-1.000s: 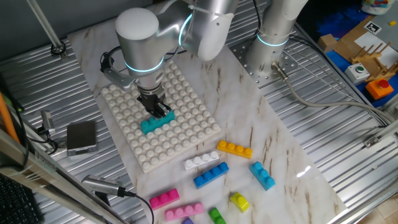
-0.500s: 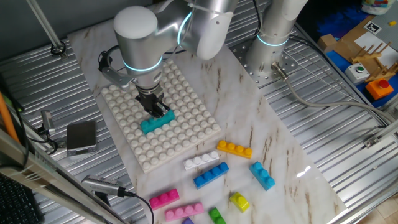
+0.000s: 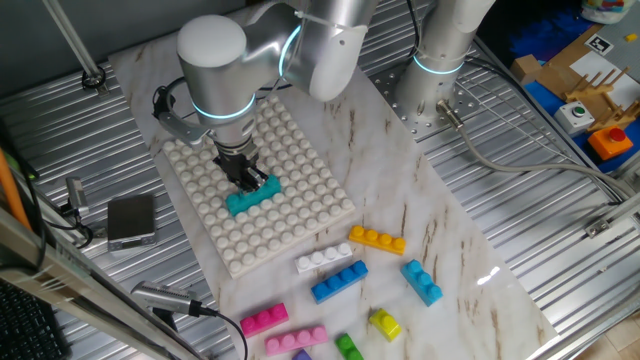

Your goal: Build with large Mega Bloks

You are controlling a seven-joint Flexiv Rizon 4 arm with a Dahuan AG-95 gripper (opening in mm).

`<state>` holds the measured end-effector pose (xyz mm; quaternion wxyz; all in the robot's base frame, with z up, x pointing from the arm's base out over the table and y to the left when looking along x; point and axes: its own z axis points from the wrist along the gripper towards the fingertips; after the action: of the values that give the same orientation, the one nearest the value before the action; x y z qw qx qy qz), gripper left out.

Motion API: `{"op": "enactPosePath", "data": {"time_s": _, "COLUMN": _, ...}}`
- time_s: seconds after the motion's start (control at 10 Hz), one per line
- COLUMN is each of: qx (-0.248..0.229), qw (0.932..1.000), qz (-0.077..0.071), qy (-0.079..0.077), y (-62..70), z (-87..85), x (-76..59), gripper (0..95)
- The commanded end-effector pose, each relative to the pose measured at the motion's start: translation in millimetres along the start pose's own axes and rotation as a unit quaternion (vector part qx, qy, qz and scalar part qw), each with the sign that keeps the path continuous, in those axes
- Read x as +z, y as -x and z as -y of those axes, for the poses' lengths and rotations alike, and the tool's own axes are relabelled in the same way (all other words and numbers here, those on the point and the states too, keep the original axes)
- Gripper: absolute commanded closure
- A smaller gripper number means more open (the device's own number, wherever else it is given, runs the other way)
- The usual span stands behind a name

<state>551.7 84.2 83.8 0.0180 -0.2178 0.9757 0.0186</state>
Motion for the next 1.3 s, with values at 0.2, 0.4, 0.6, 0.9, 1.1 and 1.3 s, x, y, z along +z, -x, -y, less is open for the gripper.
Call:
{"op": "enactPosePath", "data": {"time_s": 0.2, "qx": -0.001, "qw": 1.0000, "qz": -0.001, "qy": -0.002, "y": -0.3, "z": -1.6, "x": 3.3, "gripper": 95.0}}
{"op": "enactPosePath", "data": {"time_s": 0.4, "qx": -0.004, "qw": 1.0000, "qz": 0.001, "qy": -0.004, "y": -1.0, "z": -2.4, "x": 1.9, "gripper": 95.0}}
{"op": "enactPosePath", "data": {"time_s": 0.6, "qx": -0.003, "qw": 1.0000, "qz": 0.000, "qy": -0.003, "y": -2.7, "z": -2.1, "x": -1.2, "gripper": 95.0}}
{"op": "enactPosePath", "data": {"time_s": 0.9, "qx": -0.008, "qw": 1.0000, "qz": 0.001, "qy": 0.000, "y": -12.6, "z": 3.7, "x": -8.0, "gripper": 95.0}}
{"op": "enactPosePath", "data": {"time_s": 1.1, "qx": -0.005, "qw": 1.0000, "qz": 0.000, "qy": 0.001, "y": -17.7, "z": 1.0, "x": -7.1, "gripper": 95.0}}
{"op": "enactPosePath", "data": {"time_s": 1.3, "qx": -0.001, "qw": 1.0000, "qz": 0.002, "qy": 0.000, "y": -23.4, "z": -3.5, "x": -4.3, "gripper": 95.0}}
